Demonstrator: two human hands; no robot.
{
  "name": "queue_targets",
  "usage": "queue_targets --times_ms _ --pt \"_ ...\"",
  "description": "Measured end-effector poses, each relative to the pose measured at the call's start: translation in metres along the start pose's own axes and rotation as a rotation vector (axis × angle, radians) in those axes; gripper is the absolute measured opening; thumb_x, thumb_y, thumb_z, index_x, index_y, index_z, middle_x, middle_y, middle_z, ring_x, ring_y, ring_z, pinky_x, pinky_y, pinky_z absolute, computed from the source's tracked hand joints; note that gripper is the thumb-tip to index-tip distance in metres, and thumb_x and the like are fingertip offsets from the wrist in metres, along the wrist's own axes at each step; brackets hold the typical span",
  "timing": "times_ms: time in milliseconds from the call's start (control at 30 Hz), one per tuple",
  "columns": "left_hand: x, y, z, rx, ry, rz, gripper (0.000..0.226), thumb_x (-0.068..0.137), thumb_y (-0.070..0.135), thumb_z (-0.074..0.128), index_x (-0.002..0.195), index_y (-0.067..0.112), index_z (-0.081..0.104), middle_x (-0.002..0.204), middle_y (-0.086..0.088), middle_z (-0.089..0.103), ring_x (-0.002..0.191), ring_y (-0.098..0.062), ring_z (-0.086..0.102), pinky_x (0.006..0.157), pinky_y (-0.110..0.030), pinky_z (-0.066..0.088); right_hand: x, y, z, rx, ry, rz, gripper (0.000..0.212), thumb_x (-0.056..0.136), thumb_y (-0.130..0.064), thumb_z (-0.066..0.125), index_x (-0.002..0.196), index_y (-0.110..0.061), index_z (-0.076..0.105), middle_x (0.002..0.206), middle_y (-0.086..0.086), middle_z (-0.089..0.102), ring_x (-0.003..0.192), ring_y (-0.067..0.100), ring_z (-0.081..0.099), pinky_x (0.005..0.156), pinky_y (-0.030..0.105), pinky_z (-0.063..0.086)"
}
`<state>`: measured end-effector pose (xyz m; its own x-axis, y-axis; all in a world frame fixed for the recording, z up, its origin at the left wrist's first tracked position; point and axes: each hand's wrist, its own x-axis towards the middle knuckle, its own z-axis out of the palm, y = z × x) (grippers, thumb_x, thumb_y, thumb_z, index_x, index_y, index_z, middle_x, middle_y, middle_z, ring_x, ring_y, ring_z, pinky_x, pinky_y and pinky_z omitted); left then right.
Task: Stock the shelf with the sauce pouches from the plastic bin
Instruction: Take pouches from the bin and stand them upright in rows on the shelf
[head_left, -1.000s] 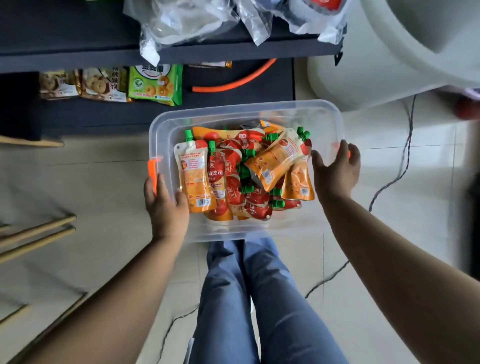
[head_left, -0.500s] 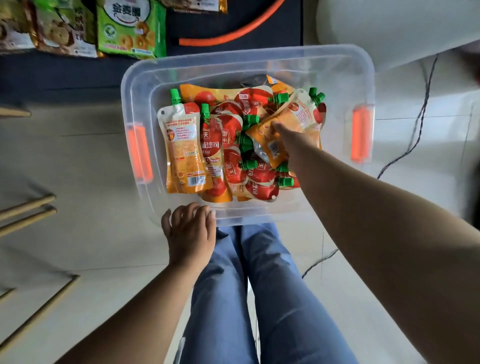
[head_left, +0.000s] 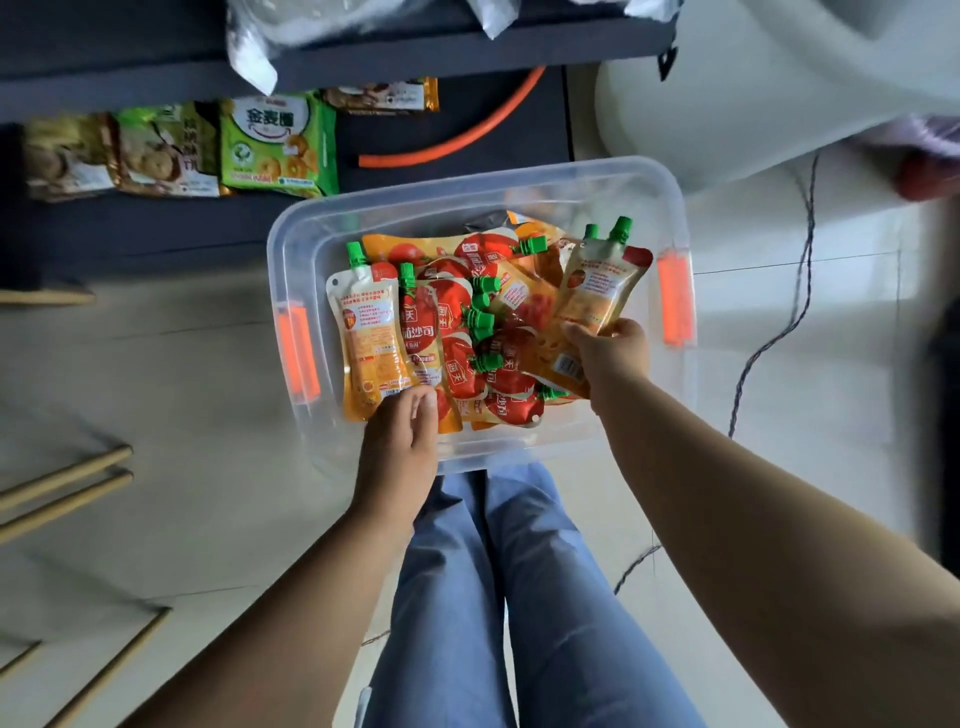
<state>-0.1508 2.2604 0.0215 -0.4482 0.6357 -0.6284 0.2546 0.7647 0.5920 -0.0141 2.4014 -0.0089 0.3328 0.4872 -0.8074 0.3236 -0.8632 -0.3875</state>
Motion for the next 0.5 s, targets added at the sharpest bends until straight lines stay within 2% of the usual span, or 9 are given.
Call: queue_targets --times_ms 67,167,233,267,333,400,433,500 --pt "0.001 0.032 -0.004 -0.151 -0.042 -0.061 0.038 0.096 0.037 0.034 0.121 0.017 0.054 0.121 0.001 0.056 0.11 -0.011 0.05 0.094 -0.026 0.039 -0.022 -0.004 -0.012 -0.002 -0.011 -0.067 0.041 0.082 -0.022 0.068 0.117 -0.012 0.05 0.102 0.003 0.059 0.082 0.019 0.059 0.073 0.034 0.054" --pt "0.003 0.077 -0.009 -0.31 -0.12 -0.057 0.057 0.089 0.057 0.026 0.132 0.024 0.045 0.137 0.0 0.049 0.124 -0.017 0.046 0.107 -0.039 0.036 -0.068 -0.014 -0.028 0.015 -0.083 -0.209 0.022 0.083 -0.017 0.067 0.101 -0.014 0.055 0.085 0.0 0.059 0.073 0.021 0.061 0.065 0.037 0.056" --pt "-0.001 0.105 -0.011 -0.389 -0.195 -0.1 0.066 0.082 0.068 0.02 0.136 0.033 0.038 0.142 0.004 0.044 0.126 -0.016 0.043 0.109 -0.042 0.031 -0.101 -0.018 -0.035 0.013 -0.15 -0.298 0.022 0.083 -0.016 0.066 0.104 -0.014 0.059 0.082 -0.002 0.063 0.074 0.021 0.065 0.069 0.038 0.059" --pt "-0.005 0.118 -0.014 -0.444 -0.216 -0.125 0.064 0.083 0.069 0.019 0.134 0.036 0.039 0.138 0.007 0.047 0.122 -0.014 0.044 0.109 -0.043 0.031 -0.117 -0.02 -0.038 0.028 -0.192 -0.328 0.023 0.084 -0.015 0.065 0.106 -0.014 0.061 0.081 -0.004 0.064 0.073 0.018 0.066 0.067 0.033 0.059" --pt "-0.014 0.137 -0.024 -0.606 -0.261 -0.186 0.053 0.085 0.068 0.022 0.115 0.039 0.055 0.111 0.012 0.06 0.11 -0.013 0.05 0.102 -0.041 0.036 -0.145 -0.022 -0.04 0.067 -0.31 -0.389 0.021 0.088 -0.015 0.059 0.109 -0.015 0.062 0.081 -0.011 0.063 0.073 0.009 0.064 0.066 0.022 0.057" --pt "-0.024 0.148 -0.038 -0.731 -0.308 -0.189 0.049 0.082 0.068 0.027 0.086 0.037 0.065 0.089 0.01 0.069 0.097 -0.013 0.063 0.086 -0.034 0.046 -0.166 -0.023 -0.042 0.078 -0.431 -0.483 0.022 0.092 -0.022 0.053 0.11 -0.024 0.065 0.09 -0.014 0.065 0.088 0.007 0.064 0.084 0.026 0.054" --pt "-0.028 0.148 -0.044 -0.763 -0.326 -0.183 0.052 0.083 0.067 0.026 0.083 0.034 0.066 0.084 0.007 0.072 0.088 -0.013 0.068 0.077 -0.031 0.049 -0.173 -0.022 -0.043 0.08 -0.491 -0.504 0.023 0.093 -0.028 0.051 0.111 -0.03 0.064 0.096 -0.015 0.065 0.098 0.005 0.062 0.091 0.029 0.05" --pt "-0.031 0.141 -0.055 -0.826 -0.345 -0.202 0.056 0.086 0.065 0.024 0.09 0.028 0.066 0.083 0.003 0.074 0.08 -0.013 0.07 0.068 -0.029 0.051 -0.181 -0.024 -0.047 0.065 -0.603 -0.453 0.03 0.093 -0.041 0.043 0.112 -0.03 0.064 0.104 -0.021 0.061 0.102 -0.006 0.055 0.093 0.018 0.043"
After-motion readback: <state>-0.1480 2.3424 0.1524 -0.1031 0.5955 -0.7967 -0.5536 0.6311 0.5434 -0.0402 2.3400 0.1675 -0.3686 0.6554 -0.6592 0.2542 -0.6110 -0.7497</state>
